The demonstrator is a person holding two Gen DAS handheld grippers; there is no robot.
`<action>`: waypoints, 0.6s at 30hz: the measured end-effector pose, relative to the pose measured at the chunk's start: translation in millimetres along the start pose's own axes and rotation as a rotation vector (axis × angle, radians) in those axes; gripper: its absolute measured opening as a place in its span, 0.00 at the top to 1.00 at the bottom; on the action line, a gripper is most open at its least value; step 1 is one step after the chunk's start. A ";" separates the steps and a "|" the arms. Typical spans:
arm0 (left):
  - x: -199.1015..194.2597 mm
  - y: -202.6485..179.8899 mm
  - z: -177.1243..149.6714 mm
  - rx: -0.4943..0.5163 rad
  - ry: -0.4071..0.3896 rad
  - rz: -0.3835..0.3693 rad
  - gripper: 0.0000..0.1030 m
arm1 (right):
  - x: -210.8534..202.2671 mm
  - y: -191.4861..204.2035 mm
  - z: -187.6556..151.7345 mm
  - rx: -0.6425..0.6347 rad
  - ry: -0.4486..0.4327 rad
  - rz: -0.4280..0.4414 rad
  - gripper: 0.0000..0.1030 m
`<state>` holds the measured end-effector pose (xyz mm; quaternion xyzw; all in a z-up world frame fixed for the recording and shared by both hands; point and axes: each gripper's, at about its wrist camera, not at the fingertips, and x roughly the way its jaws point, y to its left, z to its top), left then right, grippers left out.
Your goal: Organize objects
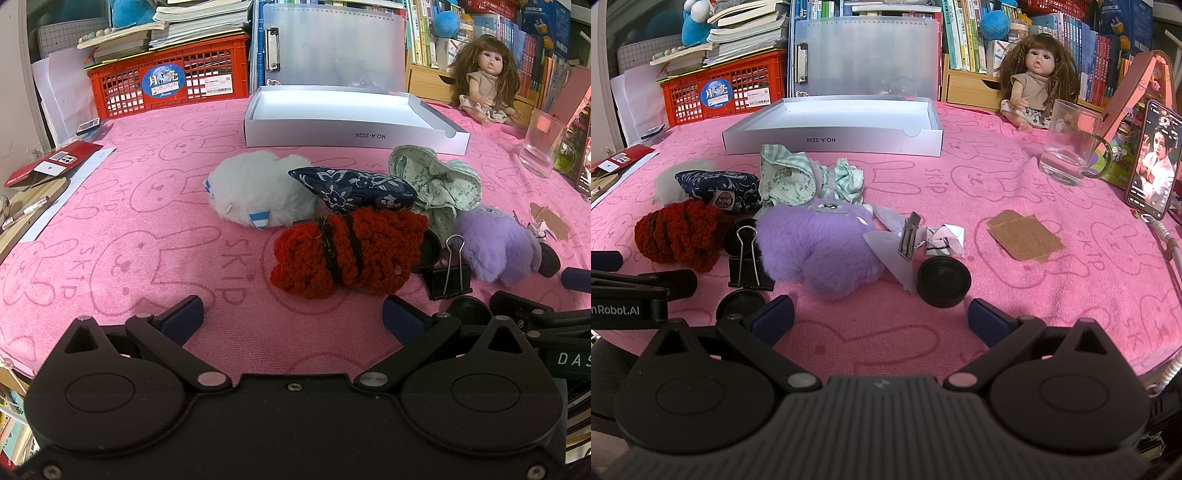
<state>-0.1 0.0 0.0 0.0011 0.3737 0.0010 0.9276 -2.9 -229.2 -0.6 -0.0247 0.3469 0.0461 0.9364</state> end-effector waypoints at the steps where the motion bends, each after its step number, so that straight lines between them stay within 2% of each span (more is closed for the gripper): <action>1: 0.0 0.0 0.0 0.000 0.000 0.000 0.00 | -1.7 0.7 -1.0 0.001 -0.001 -0.002 0.00; 12: -4.1 1.1 0.1 0.005 -0.001 -0.005 0.00 | -4.7 4.5 -3.0 -0.023 -0.007 -0.008 0.00; 18: -3.8 2.8 -1.4 0.014 -0.011 -0.011 0.00 | -9.2 9.8 -2.5 -0.066 -0.024 0.022 0.00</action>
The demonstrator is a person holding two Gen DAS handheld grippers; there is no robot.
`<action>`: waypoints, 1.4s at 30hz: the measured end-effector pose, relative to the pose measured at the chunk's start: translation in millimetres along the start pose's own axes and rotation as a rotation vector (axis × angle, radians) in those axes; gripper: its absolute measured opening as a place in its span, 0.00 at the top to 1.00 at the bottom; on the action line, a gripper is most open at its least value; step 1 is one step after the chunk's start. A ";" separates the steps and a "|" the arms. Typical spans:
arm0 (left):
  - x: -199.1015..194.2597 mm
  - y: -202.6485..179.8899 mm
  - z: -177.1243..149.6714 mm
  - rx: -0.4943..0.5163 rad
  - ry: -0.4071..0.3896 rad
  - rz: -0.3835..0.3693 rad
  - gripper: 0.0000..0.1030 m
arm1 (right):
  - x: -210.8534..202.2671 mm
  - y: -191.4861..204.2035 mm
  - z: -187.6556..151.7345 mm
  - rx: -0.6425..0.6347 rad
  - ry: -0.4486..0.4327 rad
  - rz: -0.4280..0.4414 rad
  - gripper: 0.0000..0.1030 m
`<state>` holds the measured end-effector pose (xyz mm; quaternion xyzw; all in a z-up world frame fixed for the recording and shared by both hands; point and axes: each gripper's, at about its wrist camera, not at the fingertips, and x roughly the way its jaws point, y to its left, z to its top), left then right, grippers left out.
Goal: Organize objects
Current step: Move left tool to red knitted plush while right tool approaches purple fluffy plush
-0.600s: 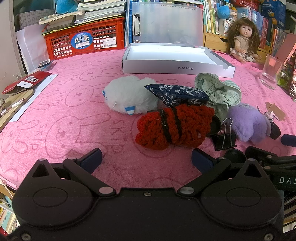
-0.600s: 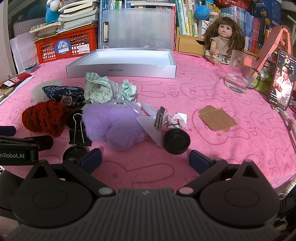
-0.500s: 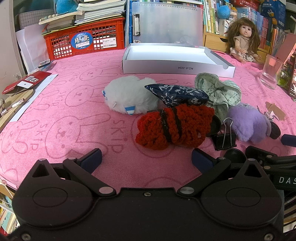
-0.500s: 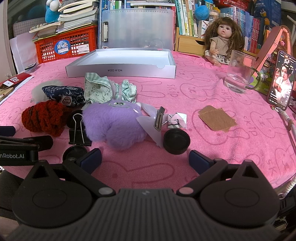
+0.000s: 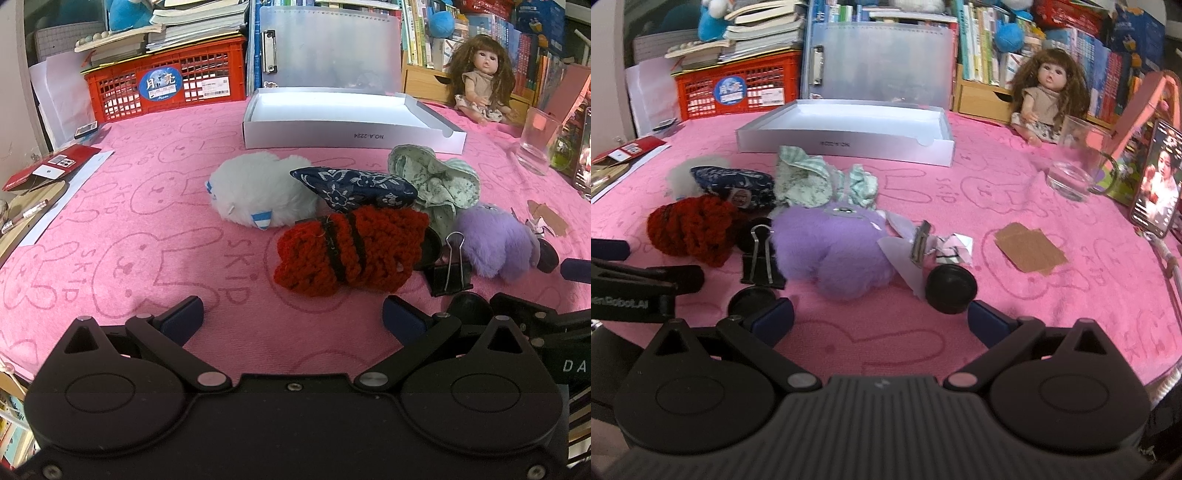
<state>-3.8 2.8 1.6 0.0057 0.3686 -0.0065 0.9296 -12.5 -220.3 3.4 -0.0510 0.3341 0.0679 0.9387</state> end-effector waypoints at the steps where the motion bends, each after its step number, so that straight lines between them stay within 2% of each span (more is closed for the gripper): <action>1: 0.5 0.3 -0.2 0.002 -0.002 -0.002 0.00 | -0.3 1.0 0.3 -0.004 -0.002 0.001 0.00; 6: -1.4 3.3 3.2 -0.010 0.003 -0.007 0.00 | -2.5 -1.8 5.0 0.022 -0.019 0.008 0.00; 9: -10.4 9.1 6.4 -0.052 -0.056 -0.037 0.05 | -6.3 -7.2 9.5 0.053 -0.034 0.048 0.01; 13: -19.6 9.7 14.7 -0.048 -0.102 -0.075 0.11 | -15.1 -7.9 12.5 0.065 -0.073 0.068 0.08; 19: -25.4 1.6 16.9 -0.021 -0.123 -0.104 0.18 | -21.9 -8.0 13.7 0.086 -0.097 0.109 0.29; 21: -26.9 -1.9 17.0 -0.012 -0.131 -0.108 0.19 | -22.4 -7.9 13.5 0.090 -0.097 0.112 0.44; 24: -26.9 -4.2 16.7 -0.003 -0.135 -0.106 0.19 | -21.4 -8.6 12.7 0.099 -0.085 0.123 0.51; 26: -25.7 -5.1 17.6 -0.004 -0.132 -0.110 0.20 | -20.0 -8.3 12.0 0.104 -0.075 0.137 0.52; 30: -23.1 -6.2 18.3 -0.011 -0.124 -0.119 0.21 | -16.0 -6.1 10.8 0.105 -0.058 0.147 0.50; 31: -21.6 -7.2 18.2 -0.010 -0.122 -0.121 0.22 | -13.8 -5.6 10.6 0.107 -0.052 0.143 0.47; 32: -20.9 -8.2 18.3 -0.009 -0.120 -0.122 0.22 | -12.0 -5.9 10.2 0.110 -0.048 0.141 0.38; 33: -20.3 -9.3 18.5 -0.007 -0.119 -0.123 0.23 | -10.5 -6.2 10.3 0.114 -0.045 0.140 0.35; 42: -8.1 -14.7 18.9 -0.003 -0.106 -0.105 0.25 | 1.3 -10.5 17.2 0.133 -0.048 0.130 0.21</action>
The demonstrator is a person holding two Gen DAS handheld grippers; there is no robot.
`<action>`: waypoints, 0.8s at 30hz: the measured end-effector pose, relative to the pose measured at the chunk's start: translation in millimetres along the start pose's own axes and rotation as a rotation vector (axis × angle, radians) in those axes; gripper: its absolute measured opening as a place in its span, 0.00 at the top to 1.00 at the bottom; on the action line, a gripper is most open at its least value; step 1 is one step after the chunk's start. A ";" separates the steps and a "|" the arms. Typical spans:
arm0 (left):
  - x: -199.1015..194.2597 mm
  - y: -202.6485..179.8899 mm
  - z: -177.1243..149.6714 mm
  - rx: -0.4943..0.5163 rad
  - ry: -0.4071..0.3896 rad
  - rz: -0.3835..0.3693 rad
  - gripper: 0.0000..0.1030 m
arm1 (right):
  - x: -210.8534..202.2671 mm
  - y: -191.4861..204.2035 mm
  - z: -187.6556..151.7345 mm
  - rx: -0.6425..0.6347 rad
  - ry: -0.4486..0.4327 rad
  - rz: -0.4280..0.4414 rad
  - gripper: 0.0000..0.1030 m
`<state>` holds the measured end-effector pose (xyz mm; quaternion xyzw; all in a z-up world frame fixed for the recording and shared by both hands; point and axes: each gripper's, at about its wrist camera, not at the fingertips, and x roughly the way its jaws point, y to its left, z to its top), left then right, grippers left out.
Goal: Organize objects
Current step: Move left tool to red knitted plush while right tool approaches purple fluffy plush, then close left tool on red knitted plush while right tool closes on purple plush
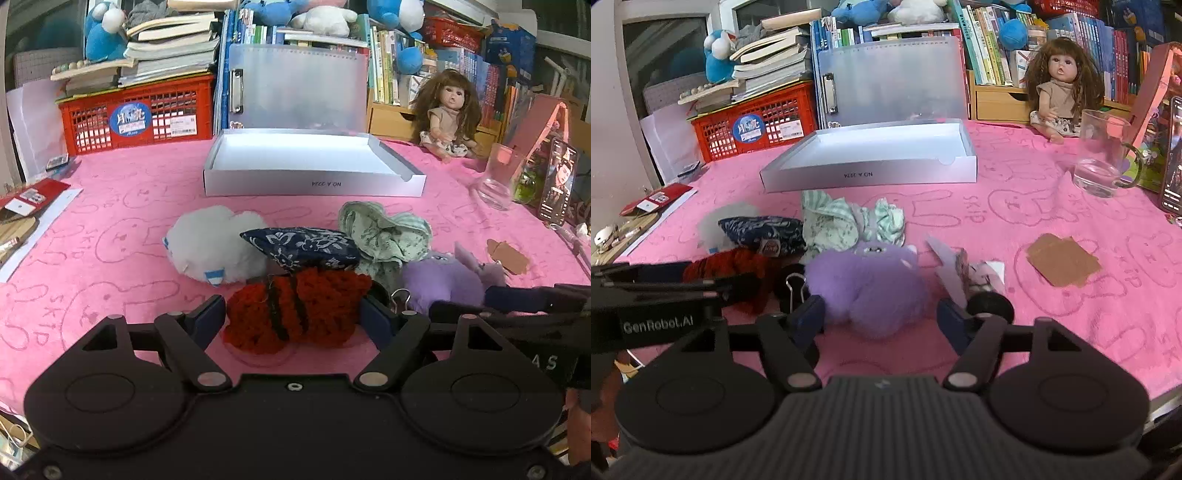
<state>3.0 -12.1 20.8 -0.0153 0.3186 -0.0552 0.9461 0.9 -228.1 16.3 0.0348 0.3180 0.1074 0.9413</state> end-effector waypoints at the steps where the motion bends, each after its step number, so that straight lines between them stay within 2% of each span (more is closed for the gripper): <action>1: 1.2 1.3 -0.2 -0.006 0.003 0.000 0.25 | 1.3 -0.4 0.9 -0.002 -0.001 0.001 0.21; 16: 20.2 5.0 -2.2 -0.034 0.028 0.015 0.26 | 18.8 -3.9 4.9 -0.025 -0.003 0.043 0.17; 22: 20.7 5.3 -2.6 -0.033 0.022 0.014 0.34 | 21.8 -0.4 6.8 -0.040 -0.001 0.048 0.17; 24: 19.2 4.4 -2.9 -0.030 0.016 0.017 0.37 | 20.5 2.0 6.8 -0.053 -0.003 0.047 0.23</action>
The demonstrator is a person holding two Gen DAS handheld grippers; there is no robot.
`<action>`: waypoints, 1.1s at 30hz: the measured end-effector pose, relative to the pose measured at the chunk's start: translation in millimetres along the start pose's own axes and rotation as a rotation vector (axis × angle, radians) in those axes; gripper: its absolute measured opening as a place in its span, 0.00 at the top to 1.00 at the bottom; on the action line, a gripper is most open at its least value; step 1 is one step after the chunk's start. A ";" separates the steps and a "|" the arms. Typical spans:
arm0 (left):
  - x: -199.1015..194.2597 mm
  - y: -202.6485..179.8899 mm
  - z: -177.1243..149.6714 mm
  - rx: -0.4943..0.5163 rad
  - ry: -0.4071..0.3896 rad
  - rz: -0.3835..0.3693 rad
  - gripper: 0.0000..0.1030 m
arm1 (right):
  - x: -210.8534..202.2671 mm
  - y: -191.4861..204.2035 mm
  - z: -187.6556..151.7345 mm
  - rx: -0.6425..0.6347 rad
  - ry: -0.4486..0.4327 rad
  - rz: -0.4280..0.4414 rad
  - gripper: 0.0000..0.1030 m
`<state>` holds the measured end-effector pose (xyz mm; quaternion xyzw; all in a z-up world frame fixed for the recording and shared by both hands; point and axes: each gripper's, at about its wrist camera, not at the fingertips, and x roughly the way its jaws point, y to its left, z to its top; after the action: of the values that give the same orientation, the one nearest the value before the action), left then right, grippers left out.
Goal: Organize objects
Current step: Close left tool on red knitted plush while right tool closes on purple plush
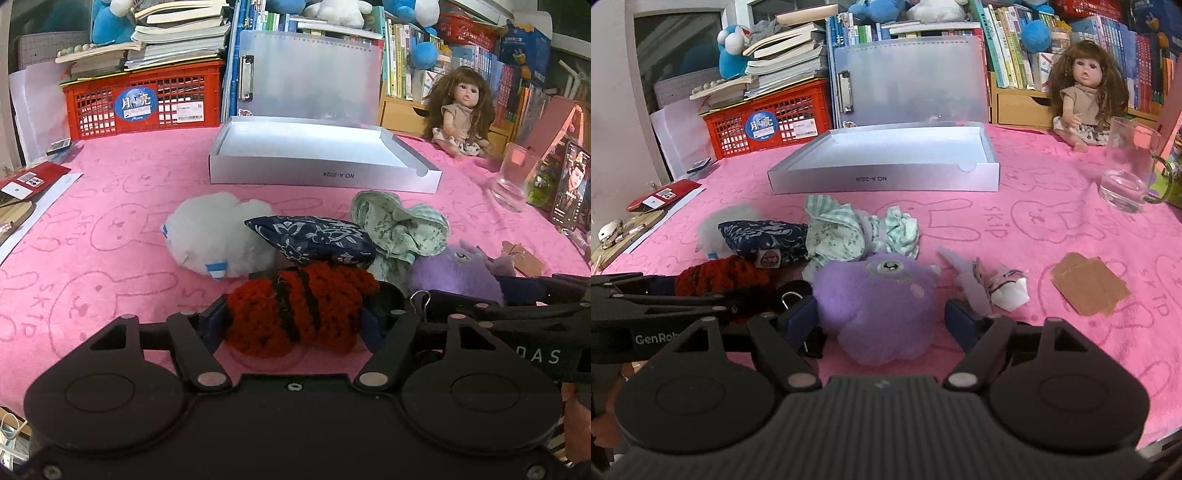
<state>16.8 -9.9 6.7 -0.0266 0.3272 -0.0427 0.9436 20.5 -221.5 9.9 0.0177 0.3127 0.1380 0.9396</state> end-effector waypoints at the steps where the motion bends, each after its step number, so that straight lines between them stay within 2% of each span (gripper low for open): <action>1: -0.9 -0.6 0.0 0.002 -0.002 0.000 0.37 | -0.9 1.2 -0.1 -0.006 -0.003 0.005 0.26; 3: -3.2 -1.6 0.3 0.006 -0.007 -0.005 0.39 | -3.3 3.9 0.3 -0.017 -0.010 0.001 0.33; 8: -10.2 -0.8 3.5 0.000 -0.018 -0.018 0.39 | -9.5 5.1 4.3 -0.014 -0.032 -0.003 0.36; 10: -13.2 0.1 4.8 -0.001 -0.024 -0.022 0.39 | -12.5 4.4 6.4 -0.009 -0.043 -0.011 0.45; 11: -14.9 0.5 6.2 0.002 -0.028 -0.027 0.39 | -14.0 4.0 7.8 -0.002 -0.045 -0.027 0.53; 13: -17.4 2.6 10.2 0.000 -0.034 -0.030 0.39 | -15.4 0.7 11.1 0.013 -0.047 -0.031 0.55; 16: -20.0 7.6 16.6 -0.008 -0.045 -0.031 0.40 | -15.6 -4.8 13.7 0.033 -0.046 -0.039 0.65; 19: -24.2 11.9 22.9 -0.020 -0.062 -0.029 0.40 | -17.3 -6.7 14.4 0.043 -0.051 -0.029 0.67; 21: -26.0 13.2 26.0 -0.020 -0.072 -0.028 0.40 | -18.6 -5.6 13.1 0.032 -0.061 -0.011 0.55; 23: -26.6 14.0 27.6 -0.020 -0.076 -0.025 0.40 | -18.1 -3.4 11.7 0.015 -0.053 0.014 0.33; 24: -26.6 14.2 27.7 -0.019 -0.075 -0.025 0.40 | -18.0 -1.4 10.5 0.008 -0.052 0.016 0.29; 29: -24.8 14.1 24.5 -0.019 -0.064 -0.022 0.40 | -9.7 7.0 4.9 -0.045 -0.021 -0.056 0.24; 33: -23.1 14.3 22.1 -0.017 -0.062 -0.016 0.39 | -3.6 3.3 4.0 -0.026 -0.006 -0.055 0.21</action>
<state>13.3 7.1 37.1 -0.0384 0.2979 -0.0468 0.9527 19.3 -219.0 15.6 -0.0027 0.3082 0.1162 0.9442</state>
